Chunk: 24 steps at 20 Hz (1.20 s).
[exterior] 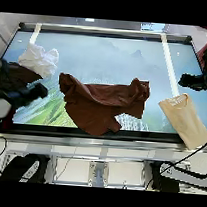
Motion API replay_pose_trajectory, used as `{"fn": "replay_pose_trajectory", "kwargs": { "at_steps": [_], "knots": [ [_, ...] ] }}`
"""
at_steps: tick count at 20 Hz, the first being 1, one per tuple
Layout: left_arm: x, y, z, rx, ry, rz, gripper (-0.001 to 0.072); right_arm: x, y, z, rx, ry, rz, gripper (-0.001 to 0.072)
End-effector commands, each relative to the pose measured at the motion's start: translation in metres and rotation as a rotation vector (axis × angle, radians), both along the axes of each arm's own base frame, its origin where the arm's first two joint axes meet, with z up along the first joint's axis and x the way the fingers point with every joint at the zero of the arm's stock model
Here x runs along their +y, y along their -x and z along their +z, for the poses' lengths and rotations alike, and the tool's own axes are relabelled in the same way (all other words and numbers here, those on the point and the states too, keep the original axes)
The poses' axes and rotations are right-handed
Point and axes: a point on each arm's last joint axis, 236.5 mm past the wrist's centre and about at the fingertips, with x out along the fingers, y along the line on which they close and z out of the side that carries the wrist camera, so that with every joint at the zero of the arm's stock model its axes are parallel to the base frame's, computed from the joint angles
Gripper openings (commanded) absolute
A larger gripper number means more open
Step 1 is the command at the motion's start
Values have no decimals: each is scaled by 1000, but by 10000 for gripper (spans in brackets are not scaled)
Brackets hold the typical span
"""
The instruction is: Fold the shirts.
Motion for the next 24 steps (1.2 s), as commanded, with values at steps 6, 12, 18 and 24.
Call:
{"fn": "replay_pose_trajectory", "kwargs": {
  "at_steps": [6, 12, 18, 24],
  "knots": [
    [-84, 79, -133, 282, 493, 49, 452, 51, -3, 13, -58, -201, 111, 445],
    [-121, 85, -148, 296, 453, -73, 341, 57, -2, 33, -112, -209, 121, 446],
    [-136, 83, -173, 341, 455, -46, 368, 53, 8, 58, -163, -145, 126, 445],
    [-135, 76, -172, 318, 461, -26, 428, 55, 13, 78, -213, -113, 147, 446]
  ]
}}
